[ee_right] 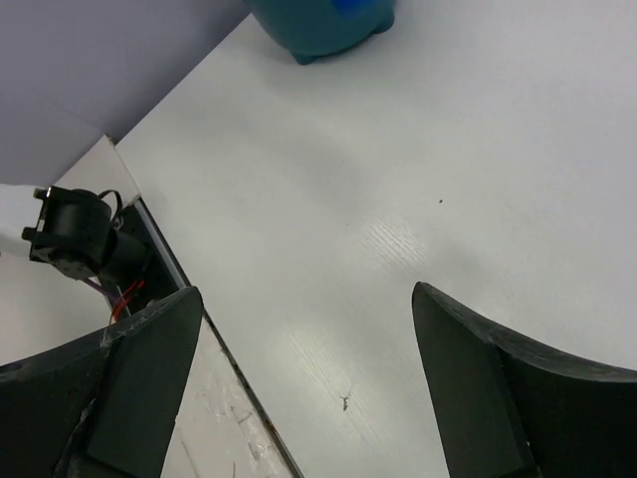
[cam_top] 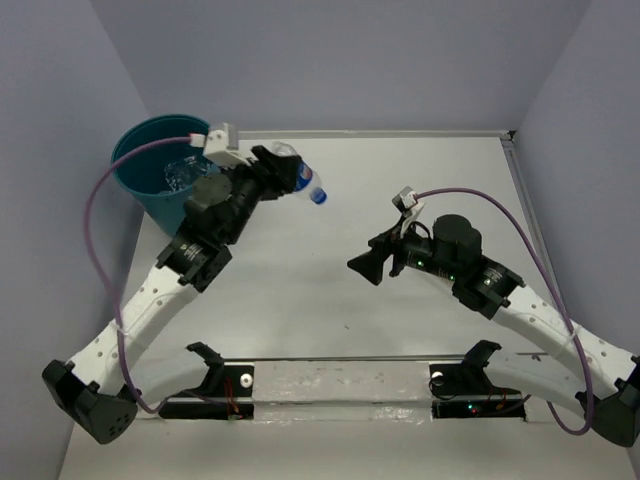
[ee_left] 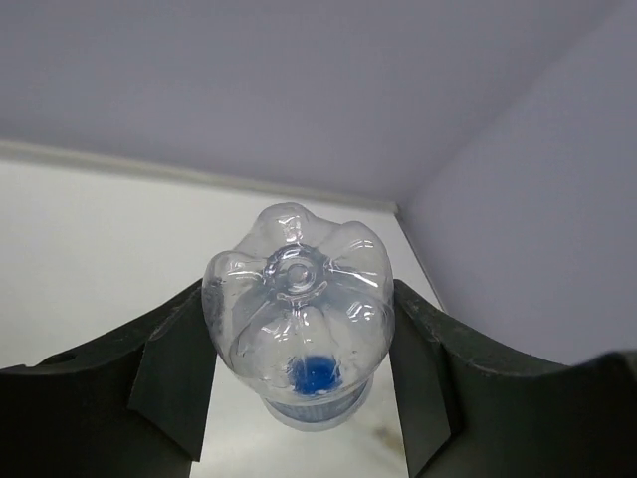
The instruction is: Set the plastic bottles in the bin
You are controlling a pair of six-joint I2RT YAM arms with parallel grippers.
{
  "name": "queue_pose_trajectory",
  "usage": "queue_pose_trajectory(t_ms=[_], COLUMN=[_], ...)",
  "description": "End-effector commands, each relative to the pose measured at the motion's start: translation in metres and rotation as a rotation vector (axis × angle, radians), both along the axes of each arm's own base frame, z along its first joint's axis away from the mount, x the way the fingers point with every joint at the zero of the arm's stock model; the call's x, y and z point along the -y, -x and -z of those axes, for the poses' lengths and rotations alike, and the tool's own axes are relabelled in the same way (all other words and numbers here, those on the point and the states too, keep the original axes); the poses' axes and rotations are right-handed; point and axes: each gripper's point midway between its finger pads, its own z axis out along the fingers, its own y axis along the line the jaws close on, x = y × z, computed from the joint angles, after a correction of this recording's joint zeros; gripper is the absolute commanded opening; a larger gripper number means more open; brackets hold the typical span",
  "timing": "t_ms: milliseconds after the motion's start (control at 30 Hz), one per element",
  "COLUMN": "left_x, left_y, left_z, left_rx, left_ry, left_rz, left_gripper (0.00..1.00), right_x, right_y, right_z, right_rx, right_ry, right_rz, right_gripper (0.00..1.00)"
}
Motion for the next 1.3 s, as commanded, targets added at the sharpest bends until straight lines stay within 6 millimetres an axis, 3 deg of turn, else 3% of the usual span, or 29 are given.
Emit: queue_pose_trajectory(t_ms=[0, 67, 167, 400, 433, 467, 500, 533, 633, 800, 833, 900, 933, 967, 1067, 1100, 1133, 1267], left_x=[-0.137, -0.181, -0.232, -0.282, -0.29, -0.291, -0.29, -0.286, -0.283, -0.267, -0.253, -0.227, -0.217, -0.207, -0.164, -0.164, -0.15, -0.12], left_y=[-0.007, -0.009, -0.009, -0.026, -0.035, -0.041, -0.049, -0.063, -0.065, -0.044, -0.034, -0.028, -0.013, -0.008, 0.008, 0.01, 0.023, 0.041], left_z=[-0.107, -0.122, -0.125, -0.099, -0.094, -0.093, -0.086, -0.078, -0.089, -0.113, -0.123, -0.119, -0.126, -0.123, -0.091, -0.085, -0.084, -0.04], left_rx=[0.232, 0.258, 0.27, 0.221, 0.211, 0.208, 0.173, 0.141, 0.157, 0.242, 0.281, 0.291, 0.32, 0.325, 0.287, 0.28, 0.296, 0.236], left_ry=[0.022, 0.012, 0.006, -0.066, -0.083, -0.095, -0.124, -0.145, -0.124, -0.042, -0.02, 0.02, 0.053, 0.067, 0.062, 0.064, 0.054, 0.057], left_rz=[-0.55, -0.712, -0.915, -1.116, -1.123, -1.106, -1.075, -1.038, -1.009, -0.912, -0.83, -0.68, -0.621, -0.565, -0.322, -0.32, -0.238, -0.087], left_gripper=[0.31, 0.31, 0.31, 0.33, 0.37, 0.72, 0.9, 0.99, 0.99, 0.99, 0.99, 0.99, 0.99, 0.99, 0.99, 0.99, 0.99, 0.99], right_x=[0.001, 0.004, 0.007, 0.01, 0.01, 0.01, 0.009, 0.01, 0.012, 0.027, 0.037, 0.049, 0.055, 0.059, 0.085, 0.092, 0.112, 0.157], right_y=[0.007, 0.008, 0.009, 0.004, 0.005, 0.005, 0.006, 0.007, 0.004, -0.01, -0.018, -0.023, -0.027, -0.029, -0.034, -0.042, -0.043, -0.048], right_z=[-0.001, 0.007, 0.01, 0.022, 0.025, 0.028, 0.03, 0.034, 0.04, 0.053, 0.056, 0.056, 0.056, 0.055, 0.065, 0.064, 0.075, 0.102], right_rx=[-0.001, -0.013, -0.013, -0.035, -0.043, -0.052, -0.059, -0.072, -0.095, -0.134, -0.14, -0.142, -0.137, -0.137, -0.17, -0.165, -0.19, -0.313], right_ry=[-0.021, -0.009, -0.004, 0.046, 0.057, 0.065, 0.073, 0.089, 0.128, 0.212, 0.253, 0.292, 0.312, 0.324, 0.435, 0.445, 0.524, 0.676], right_rz=[-0.007, 0.001, 0.01, 0.036, 0.032, 0.028, 0.024, 0.02, 0.038, 0.151, 0.223, 0.289, 0.329, 0.352, 0.47, 0.521, 0.6, 0.761], right_gripper=[0.9, 0.89, 0.89, 0.89, 0.89, 0.89, 0.89, 0.9, 0.9, 0.91, 0.92, 0.92, 0.93, 0.93, 0.96, 0.96, 0.97, 0.98])
